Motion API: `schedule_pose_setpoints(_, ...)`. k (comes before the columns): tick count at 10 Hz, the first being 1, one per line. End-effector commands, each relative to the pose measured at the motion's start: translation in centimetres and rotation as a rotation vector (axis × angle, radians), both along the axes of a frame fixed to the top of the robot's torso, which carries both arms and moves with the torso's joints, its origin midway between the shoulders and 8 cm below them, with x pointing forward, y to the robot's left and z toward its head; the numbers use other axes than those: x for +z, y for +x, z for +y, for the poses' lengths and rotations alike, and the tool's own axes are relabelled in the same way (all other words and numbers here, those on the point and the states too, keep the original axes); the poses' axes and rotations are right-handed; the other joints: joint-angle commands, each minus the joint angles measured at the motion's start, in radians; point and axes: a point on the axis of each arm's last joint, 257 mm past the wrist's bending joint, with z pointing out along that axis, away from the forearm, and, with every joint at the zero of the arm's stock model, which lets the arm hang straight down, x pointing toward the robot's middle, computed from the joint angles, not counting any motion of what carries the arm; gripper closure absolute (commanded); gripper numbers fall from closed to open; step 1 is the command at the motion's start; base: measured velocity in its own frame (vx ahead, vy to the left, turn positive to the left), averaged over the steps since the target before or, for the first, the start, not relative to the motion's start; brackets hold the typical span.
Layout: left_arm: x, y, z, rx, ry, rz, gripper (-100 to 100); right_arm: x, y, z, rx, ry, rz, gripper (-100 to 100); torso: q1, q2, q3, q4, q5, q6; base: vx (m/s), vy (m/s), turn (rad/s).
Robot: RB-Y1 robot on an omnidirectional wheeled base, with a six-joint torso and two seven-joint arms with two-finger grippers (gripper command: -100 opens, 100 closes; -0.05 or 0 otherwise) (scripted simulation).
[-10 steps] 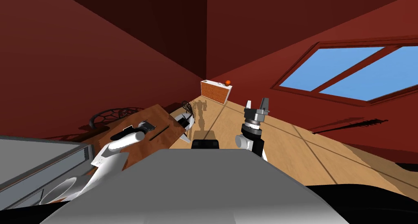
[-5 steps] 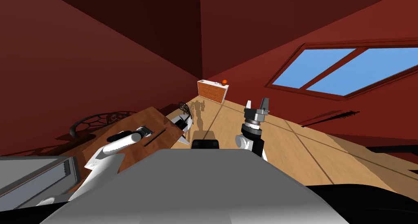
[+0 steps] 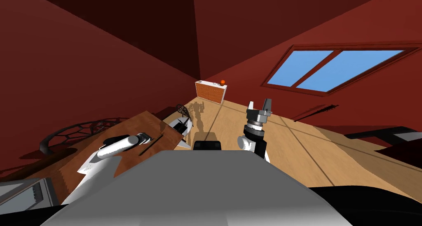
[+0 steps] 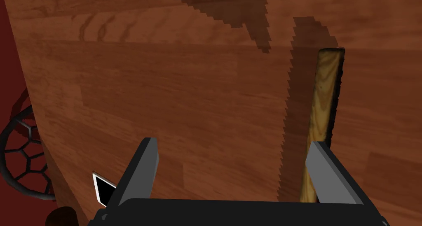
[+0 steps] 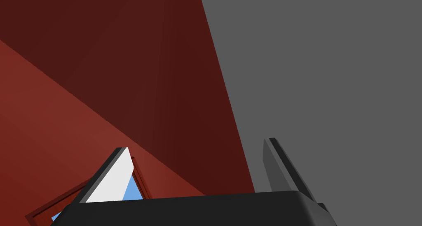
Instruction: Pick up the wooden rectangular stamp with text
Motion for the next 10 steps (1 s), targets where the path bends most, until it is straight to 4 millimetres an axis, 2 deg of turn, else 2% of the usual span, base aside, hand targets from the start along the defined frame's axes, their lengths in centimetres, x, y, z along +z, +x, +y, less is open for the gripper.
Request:
schedule_pose_setpoints(1, -1.2, -1.9, 0.2, 0.033, -0.048, 0.051, -100, 0.0, 0.0, 0.0, 0.0, 0.0, 0.0, 0, 0.0, 0.0, 0.0, 0.0, 0.0, 0.0, 0.016, 0.024, -0.152)
schedule_pose_setpoints(2, -2.0, -2.9, -0.3, 0.04, -0.076, 0.082, -100, 0.0, 0.0, 0.0, 0.0, 0.0, 0.0, 0, 0.0, 0.0, 0.0, 0.0, 0.0, 0.001, 0.013, 0.024, -0.086)
schedule_pose_setpoints(3, -2.0, -2.9, -0.3, 0.04, -0.079, 0.085, -100, 0.0, 0.0, 0.0, 0.0, 0.0, 0.0, 0, 0.0, 0.0, 0.0, 0.0, 0.0, 0.0, 0.005, 0.009, 0.014)
schedule_pose_setpoints(4, -2.9, -4.7, -0.3, 0.071, -0.12, 0.127, -100, 0.0, 0.0, 0.0, 0.0, 0.0, 0.0, 0, -0.001, 0.001, 0.0, 0.0, 0.0, 0.0, 0.01, 0.01, -0.145)
schedule_pose_setpoints(5, -3.2, -5.1, -0.5, 0.073, -0.132, 0.14, -100, 0.0, 0.0, 0.0, 0.0, 0.0, 0.0, 0, -0.001, 0.001, 0.0, 0.0, 0.0, 0.001, 0.009, 0.02, -0.103)
schedule_pose_setpoints(6, -4.0, -6.9, -0.7, 0.103, -0.176, 0.183, -100, 0.0, 0.0, 0.0, 0.0, 0.0, 0.0, 0, 0.0, 0.001, 0.0, 0.0, 0.0, 0.0, 0.017, 0.03, -0.161)
schedule_pose_setpoints(7, -4.2, -7.1, -0.9, 0.104, -0.185, 0.191, -100, 0.0, 0.0, 0.0, 0.0, 0.0, 0.0, 0, 0.0, 0.0, 0.0, 0.0, 0.0, 0.0, 0.017, 0.033, -0.074)
schedule_pose_setpoints(8, -4.9, -8.8, -1.1, 0.132, -0.225, 0.23, -100, 0.0, 0.0, 0.0, 0.0, 0.0, 0.0, 0, 0.0, 0.0, 0.0, 0.0, 0.0, 0.0, 0.013, 0.036, -0.125)
schedule_pose_setpoints(9, -5.0, -9.0, -1.4, 0.132, -0.234, 0.239, -100, 0.0, 0.0, 0.0, 0.0, 0.0, 0.0, 0, 0.001, 0.0, 0.0, 0.0, 0.0, 0.0, 0.009, 0.029, -0.067)
schedule_pose_setpoints(10, -5.5, -10.6, -1.7, 0.159, -0.274, 0.275, -100, 0.0, 0.0, 0.0, 0.0, 0.0, 0.0, 0, 0.0, 0.0, 0.0, 0.0, 0.0, 0.0, 0.012, 0.029, -0.119)
